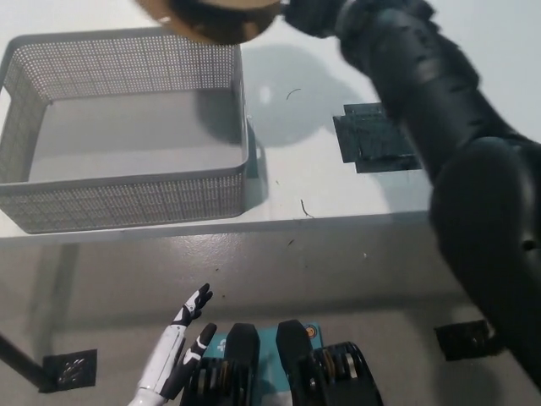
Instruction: Use the right hand to pick up a 3d printing filament and place it into a container on the left side
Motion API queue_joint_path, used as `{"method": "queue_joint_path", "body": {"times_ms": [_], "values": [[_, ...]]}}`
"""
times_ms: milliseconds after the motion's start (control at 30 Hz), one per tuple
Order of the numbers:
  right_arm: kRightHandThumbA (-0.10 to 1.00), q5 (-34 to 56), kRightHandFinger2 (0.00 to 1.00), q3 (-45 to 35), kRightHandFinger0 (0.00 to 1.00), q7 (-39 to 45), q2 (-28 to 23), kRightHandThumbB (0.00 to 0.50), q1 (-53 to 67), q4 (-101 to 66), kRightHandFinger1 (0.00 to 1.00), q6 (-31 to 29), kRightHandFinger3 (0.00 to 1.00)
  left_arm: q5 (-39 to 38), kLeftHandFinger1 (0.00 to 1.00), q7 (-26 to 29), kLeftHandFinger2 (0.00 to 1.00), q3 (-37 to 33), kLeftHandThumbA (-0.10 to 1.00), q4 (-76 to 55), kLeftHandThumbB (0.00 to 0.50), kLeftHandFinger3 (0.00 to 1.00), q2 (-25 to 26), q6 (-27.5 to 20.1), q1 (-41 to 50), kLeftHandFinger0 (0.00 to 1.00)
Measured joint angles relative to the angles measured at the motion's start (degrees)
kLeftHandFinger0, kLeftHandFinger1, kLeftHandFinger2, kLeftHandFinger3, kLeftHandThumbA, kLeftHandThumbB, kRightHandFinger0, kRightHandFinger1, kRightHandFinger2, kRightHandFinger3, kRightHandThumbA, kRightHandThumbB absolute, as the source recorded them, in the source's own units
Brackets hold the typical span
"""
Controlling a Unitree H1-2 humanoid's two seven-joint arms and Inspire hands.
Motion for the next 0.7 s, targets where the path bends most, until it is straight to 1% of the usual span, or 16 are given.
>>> {"method": "queue_joint_path", "body": {"times_ms": [67, 133, 200, 233, 267, 300, 367, 400, 433, 467, 500, 533, 567, 600, 667, 700], "values": [[-0.1, -0.38, 0.73, 1.71, 0.0, -1.3, 1.66, 0.06, -0.59, 0.01, 0.22, -0.21, 1.0, 0.11, 1.0, -0.01, 1.0, 0.0, 1.0, -0.01, 0.106, 1.0, 0.0, 0.0, -0.03, 1.0], [-0.1, -0.74, 0.75, 3.55, 0.0, -3.17, 3.23, 0.068, -1.03, 0.02, 0.19, -0.62, 1.0, 0.14, 1.0, -0.01, 1.0, 0.02, 1.0, -0.11, 0.107, 1.0, 0.01, 0.03, -0.02, 1.0], [-0.1, -1.18, 0.71, 5.66, 0.0, -5.25, 4.54, 0.124, -1.35, 0.02, 0.12, -1.2, 1.0, 0.15, 1.0, -0.02, 1.0, 0.02, 1.0, -0.18, 0.101, 1.0, 0.01, 0.03, -0.02, 1.0], [-0.1, -1.72, 0.69, 6.95, 0.0, -6.33, 5.04, 0.128, -1.47, 0.02, 0.09, -1.51, 1.0, 0.16, 1.0, -0.02, 1.0, 0.02, 1.0, -0.19, 0.101, 1.0, 0.01, 0.04, -0.03, 1.0], [-0.1, -2.45, 0.69, 9.01, 0.0, -7.47, 5.67, 0.132, -1.58, 0.03, 0.11, -1.76, 1.0, 0.16, 1.0, -0.02, 1.0, 0.01, 1.0, -0.2, 0.1, 1.0, 0.01, 0.03, -0.07, 1.0], [-0.1, -2.92, 0.67, 10.02, 0.0, -8.19, 6.02, 0.164, -1.6, 0.03, 0.13, -1.92, 1.0, 0.16, 1.0, -0.04, 1.0, 0.01, 1.0, -0.2, 0.094, 1.0, 0.01, 0.03, -0.08, 1.0], [-0.1, -4.01, 0.63, 12.73, 0.0, -10.41, 6.83, 0.145, -1.61, 0.06, 0.12, -2.35, 1.0, 0.15, 1.0, -0.06, 1.0, 0.01, 1.0, -0.24, 0.101, 1.0, 0.03, 0.03, -0.13, 1.0], [-0.1, -5.17, 0.61, 15.28, 0.0, -12.37, 7.45, 0.131, -1.61, 0.09, 0.15, -2.63, 1.0, 0.14, 1.0, -0.18, 1.0, 0.02, 1.0, -0.25, 0.106, 1.0, 0.03, 0.02, -0.17, 1.0], [-0.1, -5.78, 0.66, 16.88, 0.04, -13.48, 7.81, 0.122, -1.61, 0.09, 0.23, -2.78, 1.0, 0.15, 1.0, -0.29, 1.0, 0.01, 1.0, -0.26, 0.108, 1.0, 0.04, 0.02, -0.21, 1.0], [-0.1, -6.5, 0.58, 18.44, 0.0, -14.63, 8.06, 0.11, -1.61, 0.13, 0.18, -2.83, 1.0, 0.16, 1.0, -0.38, 1.0, 0.0, 1.0, -0.27, 0.111, 1.0, 0.05, 0.02, -0.27, 1.0], [-0.1, -7.33, 0.69, 20.04, 0.11, -15.89, 8.28, 0.113, -1.65, 0.16, 0.34, -2.82, 1.0, 0.18, 1.0, -0.47, 1.0, 0.0, 1.0, -0.27, 0.115, 1.0, 0.07, 0.02, -0.34, 1.0], [-0.1, -8.22, 0.67, 21.9, 0.15, -17.28, 8.5, 0.114, -1.7, 0.21, 0.36, -2.84, 1.0, 0.19, 1.0, -0.57, 1.0, 0.0, 1.0, -0.32, 0.115, 1.0, 0.14, 0.02, -0.42, 1.0], [-0.1, -8.81, 0.76, 23.49, 0.38, -18.16, 8.66, 0.084, -1.77, 0.22, 0.55, -2.88, 1.0, 0.2, 1.0, -0.64, 1.0, 0.0, 1.0, -0.4, 0.118, 1.0, 0.2, 0.03, -0.45, 1.0], [-0.1, -9.95, 0.82, 25.59, 0.55, -19.13, 8.77, 0.118, -1.88, 0.23, 0.7, -2.95, 0.99, 0.23, 1.0, -0.69, 1.0, 0.0, 1.0, -0.49, 0.118, 1.0, 0.29, 0.03, -0.5, 1.0], [-0.1, -11.96, 0.72, 29.84, 0.46, -20.39, 8.83, 0.182, -2.02, 0.23, 0.61, -3.35, 0.78, 0.27, 1.0, -0.79, 1.0, 0.0, 1.0, -0.51, 0.112, 1.0, 0.44, 0.03, -0.62, 1.0], [-0.1, -13.03, 0.64, 32.03, 0.34, -21.3, 8.89, 0.179, -2.14, 0.21, 0.49, -4.13, 0.79, 0.29, 1.0, -0.84, 1.0, 0.0, 1.0, -0.52, 0.103, 1.0, 0.56, 0.03, -0.67, 1.0]]}}
